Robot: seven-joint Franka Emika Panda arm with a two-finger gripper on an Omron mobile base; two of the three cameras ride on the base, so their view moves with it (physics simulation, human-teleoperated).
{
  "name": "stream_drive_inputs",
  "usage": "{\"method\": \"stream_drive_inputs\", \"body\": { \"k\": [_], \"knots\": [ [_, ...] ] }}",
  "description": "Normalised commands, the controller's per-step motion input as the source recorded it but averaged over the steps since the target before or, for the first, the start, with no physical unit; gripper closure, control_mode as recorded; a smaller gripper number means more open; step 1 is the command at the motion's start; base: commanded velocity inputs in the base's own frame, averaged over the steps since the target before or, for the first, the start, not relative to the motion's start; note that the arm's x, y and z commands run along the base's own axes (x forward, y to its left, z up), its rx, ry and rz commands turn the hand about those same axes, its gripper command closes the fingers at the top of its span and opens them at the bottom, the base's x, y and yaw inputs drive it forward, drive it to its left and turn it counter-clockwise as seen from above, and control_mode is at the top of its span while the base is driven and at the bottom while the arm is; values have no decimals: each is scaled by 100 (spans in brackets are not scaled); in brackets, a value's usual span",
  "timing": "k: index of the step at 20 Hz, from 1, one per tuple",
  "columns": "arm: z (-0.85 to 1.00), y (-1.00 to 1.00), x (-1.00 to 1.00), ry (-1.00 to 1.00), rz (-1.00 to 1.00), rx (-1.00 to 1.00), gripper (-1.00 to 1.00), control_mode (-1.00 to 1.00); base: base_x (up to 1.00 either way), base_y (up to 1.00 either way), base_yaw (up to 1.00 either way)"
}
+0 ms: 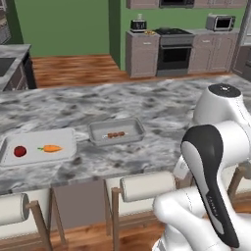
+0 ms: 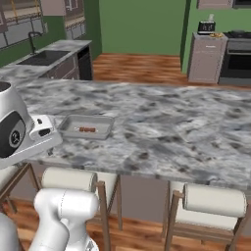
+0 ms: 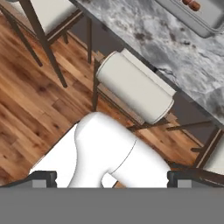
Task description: Place the cold items (carrot and tomato) from the fridge in one tupperware on the dining counter. Place the warm items (kebab skewer and hot dog) in the stove area in another tupperware.
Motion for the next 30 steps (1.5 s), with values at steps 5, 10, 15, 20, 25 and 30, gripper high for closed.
{"method": "stream_drive_inputs", "body": {
  "k": [5, 10, 15, 20, 25, 30],
  "knots": [
    [0, 0, 0, 0, 0, 0, -100, 100, -38, -90, -31],
    [0, 0, 0, 0, 0, 0, -100, 100, -8, -100, -30],
    [0, 0, 0, 0, 0, 0, -100, 100, 0, -100, -24],
    [0, 0, 0, 0, 0, 0, -100, 100, 0, -100, -20],
    [0, 0, 0, 0, 0, 0, -100, 100, 0, -100, -16],
    [0, 0, 0, 0, 0, 0, -100, 100, 7, -100, -11]
  ]
}}
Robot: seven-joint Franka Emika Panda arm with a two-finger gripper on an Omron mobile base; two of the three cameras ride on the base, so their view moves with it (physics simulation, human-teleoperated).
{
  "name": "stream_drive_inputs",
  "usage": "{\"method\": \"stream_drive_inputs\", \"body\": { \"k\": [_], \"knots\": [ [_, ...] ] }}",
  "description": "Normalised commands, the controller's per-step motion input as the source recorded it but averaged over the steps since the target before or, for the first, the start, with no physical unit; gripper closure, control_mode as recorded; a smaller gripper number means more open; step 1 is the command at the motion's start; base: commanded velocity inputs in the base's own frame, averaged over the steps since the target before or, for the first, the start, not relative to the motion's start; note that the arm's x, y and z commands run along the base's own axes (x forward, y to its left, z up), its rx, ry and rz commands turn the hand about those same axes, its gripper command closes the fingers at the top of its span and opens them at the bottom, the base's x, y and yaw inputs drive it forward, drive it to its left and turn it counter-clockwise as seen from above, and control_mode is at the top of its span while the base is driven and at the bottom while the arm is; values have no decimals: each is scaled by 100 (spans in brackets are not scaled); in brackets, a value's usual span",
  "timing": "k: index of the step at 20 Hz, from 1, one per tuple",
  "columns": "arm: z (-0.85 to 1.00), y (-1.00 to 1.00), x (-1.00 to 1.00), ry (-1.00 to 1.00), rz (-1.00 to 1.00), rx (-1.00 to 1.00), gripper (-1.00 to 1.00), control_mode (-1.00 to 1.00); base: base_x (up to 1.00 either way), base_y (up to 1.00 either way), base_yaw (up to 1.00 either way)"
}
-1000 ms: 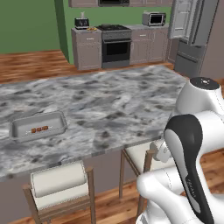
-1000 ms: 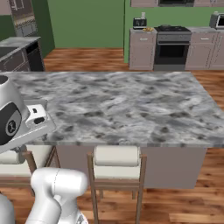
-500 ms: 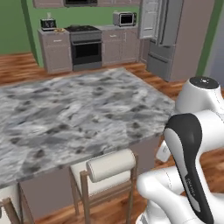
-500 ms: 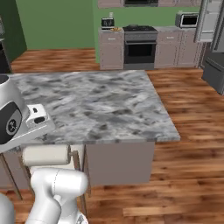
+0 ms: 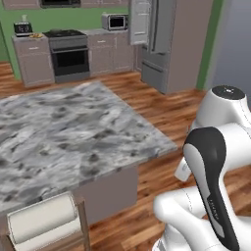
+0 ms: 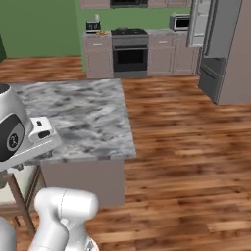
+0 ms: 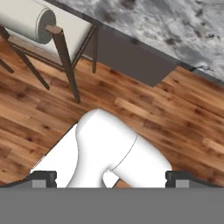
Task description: Place the cold items (carrot and tomato) from the fridge in one tupperware on the dining counter. Place the warm items (kebab skewer and hot dog) in the stove area in another tupperware.
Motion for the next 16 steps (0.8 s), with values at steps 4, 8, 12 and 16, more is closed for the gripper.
{"method": "stream_drive_inputs", "body": {
  "k": [4, 8, 12, 16],
  "knots": [
    [0, 0, 0, 0, 0, 0, -100, 100, 17, -100, -9],
    [0, 0, 0, 0, 0, 0, -100, 100, 28, -100, -7],
    [0, 0, 0, 0, 0, 0, -100, 100, 46, -100, -1],
    [0, 0, 0, 0, 0, 0, -100, 100, 75, -93, 3]
  ]
}}
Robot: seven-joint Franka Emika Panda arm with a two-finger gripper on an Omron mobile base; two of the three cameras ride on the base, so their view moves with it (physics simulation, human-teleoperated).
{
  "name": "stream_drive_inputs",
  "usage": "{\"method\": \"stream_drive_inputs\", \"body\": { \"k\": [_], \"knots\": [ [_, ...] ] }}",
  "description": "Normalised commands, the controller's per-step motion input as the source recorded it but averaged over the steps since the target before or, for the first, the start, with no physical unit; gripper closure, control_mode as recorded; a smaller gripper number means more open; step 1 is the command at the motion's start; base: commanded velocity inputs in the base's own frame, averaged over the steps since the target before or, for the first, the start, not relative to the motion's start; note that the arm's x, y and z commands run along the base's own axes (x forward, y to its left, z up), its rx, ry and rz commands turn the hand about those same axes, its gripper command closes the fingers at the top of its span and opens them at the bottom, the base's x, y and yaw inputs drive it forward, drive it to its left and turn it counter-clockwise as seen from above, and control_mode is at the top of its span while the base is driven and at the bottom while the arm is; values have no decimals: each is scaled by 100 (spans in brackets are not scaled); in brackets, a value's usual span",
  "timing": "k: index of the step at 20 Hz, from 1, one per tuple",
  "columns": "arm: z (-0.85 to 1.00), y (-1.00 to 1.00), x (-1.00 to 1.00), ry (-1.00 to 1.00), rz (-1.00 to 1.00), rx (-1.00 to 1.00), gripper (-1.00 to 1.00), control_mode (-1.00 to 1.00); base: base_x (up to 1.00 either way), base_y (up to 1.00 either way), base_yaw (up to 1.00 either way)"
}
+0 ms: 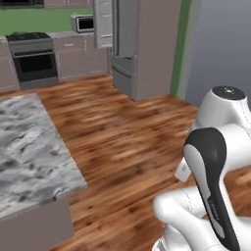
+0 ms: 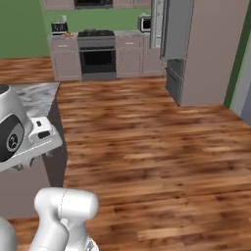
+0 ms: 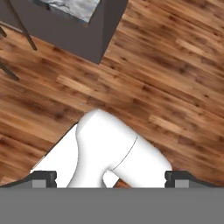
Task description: Place the cold items (carrot and tomato) from the fridge in one tupperware on the dining counter. Place the warm items (kebab skewer and hot dog) in the stove area in another tupperware.
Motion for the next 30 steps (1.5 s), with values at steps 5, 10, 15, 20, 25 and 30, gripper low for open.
{"method": "stream_drive_inputs", "body": {
  "k": [5, 10, 15, 20, 25, 30],
  "knots": [
    [0, 0, 0, 0, 0, 0, -100, 100, 95, -73, 17],
    [0, 0, 0, 0, 0, 0, -100, 100, 100, -51, 28],
    [0, 0, 0, 0, 0, 0, -100, 100, 100, -31, 36],
    [0, 0, 0, 0, 0, 0, -100, 100, 100, -33, 35],
    [0, 0, 0, 0, 0, 0, -100, 100, 100, -46, 26],
    [0, 0, 0, 0, 0, 0, -100, 100, 100, -41, 19]
  ]
}}
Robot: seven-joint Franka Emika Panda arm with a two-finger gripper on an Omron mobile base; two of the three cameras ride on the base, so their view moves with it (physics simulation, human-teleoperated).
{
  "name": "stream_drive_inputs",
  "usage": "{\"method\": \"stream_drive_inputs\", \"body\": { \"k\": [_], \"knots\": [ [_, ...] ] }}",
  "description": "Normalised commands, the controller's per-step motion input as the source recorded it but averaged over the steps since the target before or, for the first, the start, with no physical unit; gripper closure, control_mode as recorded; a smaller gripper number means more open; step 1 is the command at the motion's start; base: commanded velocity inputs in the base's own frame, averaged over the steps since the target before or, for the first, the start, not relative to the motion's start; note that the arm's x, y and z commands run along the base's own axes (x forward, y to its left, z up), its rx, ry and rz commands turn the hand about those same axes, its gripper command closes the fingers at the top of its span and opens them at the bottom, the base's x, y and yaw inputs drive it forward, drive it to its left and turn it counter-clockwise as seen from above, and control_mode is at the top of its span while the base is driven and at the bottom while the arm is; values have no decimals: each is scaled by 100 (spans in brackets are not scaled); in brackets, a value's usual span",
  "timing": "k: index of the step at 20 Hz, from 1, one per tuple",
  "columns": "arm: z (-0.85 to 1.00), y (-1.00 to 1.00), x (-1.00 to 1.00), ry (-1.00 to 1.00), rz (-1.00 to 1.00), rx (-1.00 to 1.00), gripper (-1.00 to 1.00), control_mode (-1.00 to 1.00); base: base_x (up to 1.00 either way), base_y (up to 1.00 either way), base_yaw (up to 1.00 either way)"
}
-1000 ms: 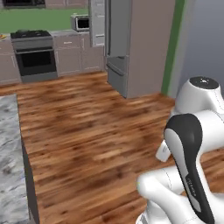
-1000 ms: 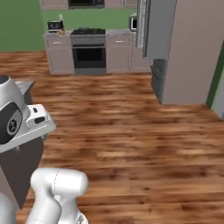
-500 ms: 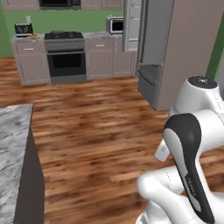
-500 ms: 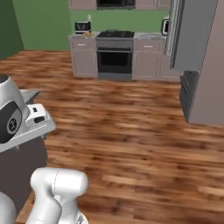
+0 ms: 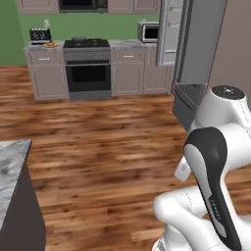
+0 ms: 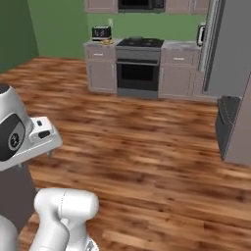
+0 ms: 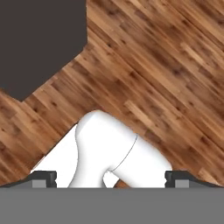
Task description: Place the cold items (carrot and tomato) from the fridge in one tupperware on the dining counter. Place the warm items (kebab skewer and hot dog) in the stove area in another tupperware.
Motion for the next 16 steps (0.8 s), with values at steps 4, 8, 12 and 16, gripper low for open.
{"method": "stream_drive_inputs", "body": {
  "k": [4, 8, 12, 16],
  "knots": [
    [0, 0, 0, 0, 0, 0, -100, 100, 100, -25, 12],
    [0, 0, 0, 0, 0, 0, -100, 100, 100, -8, 3],
    [0, 0, 0, 0, 0, 0, -100, 100, 100, 0, 0],
    [0, 0, 0, 0, 0, 0, -100, 100, 100, 9, 0]
  ]
}}
